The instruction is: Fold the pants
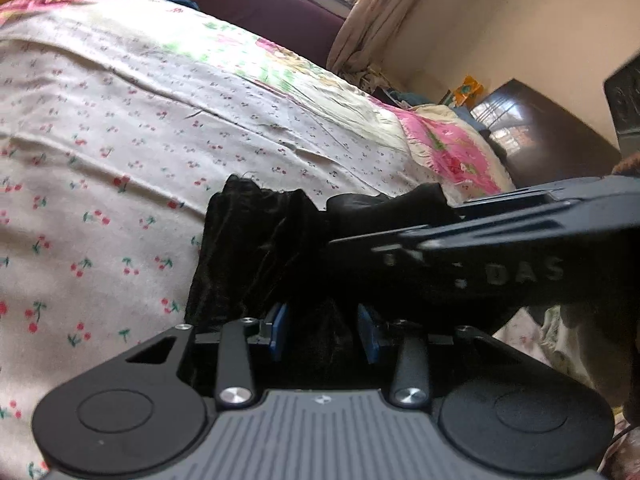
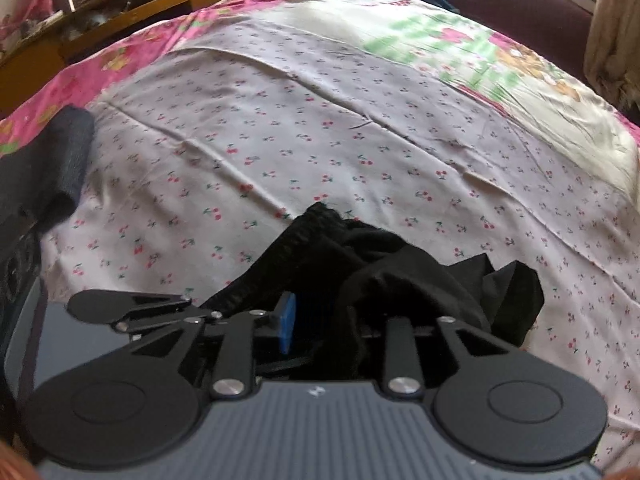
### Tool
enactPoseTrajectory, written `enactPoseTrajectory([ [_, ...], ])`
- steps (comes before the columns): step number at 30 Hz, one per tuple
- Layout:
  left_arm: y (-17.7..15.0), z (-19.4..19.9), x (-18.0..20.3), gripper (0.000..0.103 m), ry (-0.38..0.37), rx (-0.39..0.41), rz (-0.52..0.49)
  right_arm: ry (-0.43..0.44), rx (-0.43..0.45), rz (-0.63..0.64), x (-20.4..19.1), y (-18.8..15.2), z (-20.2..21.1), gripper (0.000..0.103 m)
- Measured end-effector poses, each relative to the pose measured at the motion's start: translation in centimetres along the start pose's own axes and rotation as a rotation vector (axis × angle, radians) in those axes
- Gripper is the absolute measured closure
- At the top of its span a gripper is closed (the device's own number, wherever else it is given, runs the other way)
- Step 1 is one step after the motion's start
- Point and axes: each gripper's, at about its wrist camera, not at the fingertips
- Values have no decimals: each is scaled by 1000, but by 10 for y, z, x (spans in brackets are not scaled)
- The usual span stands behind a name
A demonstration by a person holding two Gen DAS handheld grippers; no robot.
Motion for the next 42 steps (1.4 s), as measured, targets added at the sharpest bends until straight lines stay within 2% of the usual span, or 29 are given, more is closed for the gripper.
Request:
enactPoseTrajectory([
  [3, -2, 7, -4, 50, 4, 21, 19, -30, 15, 92, -4, 10, 2, 74],
  [5, -2, 11, -6, 50, 13, 35, 24, -24, 5, 108, -2, 24, 3, 74],
  [6, -3, 12, -7, 50, 12, 38, 28, -1, 12, 96, -1, 30, 6, 74],
  [9, -3, 11, -11, 50, 8, 37, 46, 146, 58, 28, 7, 49, 19, 72],
  [11, -2, 10, -13, 50, 7, 39, 48, 164, 103, 4, 9, 61, 26, 63],
  [14, -2, 9, -14, 50, 4, 41, 47, 146, 161, -20, 18, 66, 35, 63],
  [18, -2, 9, -16, 50, -6, 46, 53, 100, 155, -86, 48, 41, 46, 62],
  [23, -3, 9, -15, 49, -1, 50, 47, 79, 108, -226, 92, -21, 36, 58],
  [26, -6, 9, -9, 49, 23, 52, 24, 124, 151, -250, 106, -43, 20, 57],
  [28, -8, 10, -4, 49, 42, 50, 2, 187, 168, -268, 115, -49, 9, 56],
  [31, -10, 9, 3, 48, 71, 49, -26, 301, 133, -294, 121, -55, -4, 56],
  [33, -10, 9, 4, 46, 74, 48, -35, 380, 122, -274, 117, -62, 3, 72],
  [35, -9, 9, 5, 45, 69, 50, -30, 444, 107, -246, 107, -67, 13, 93],
  [40, -9, 20, -1, 44, 37, 65, 41, 511, 115, -159, 68, -80, 35, 95],
  [42, -11, 26, -3, 43, 35, 76, 56, 462, 143, -160, 66, -83, 40, 93],
])
Point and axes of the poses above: each gripper's, at about its wrist camera, not at the fingertips, and z roughly against the way its jaws point, x to its right, y to its top, and after that the axes turned 8 degrees about -y, right-handed
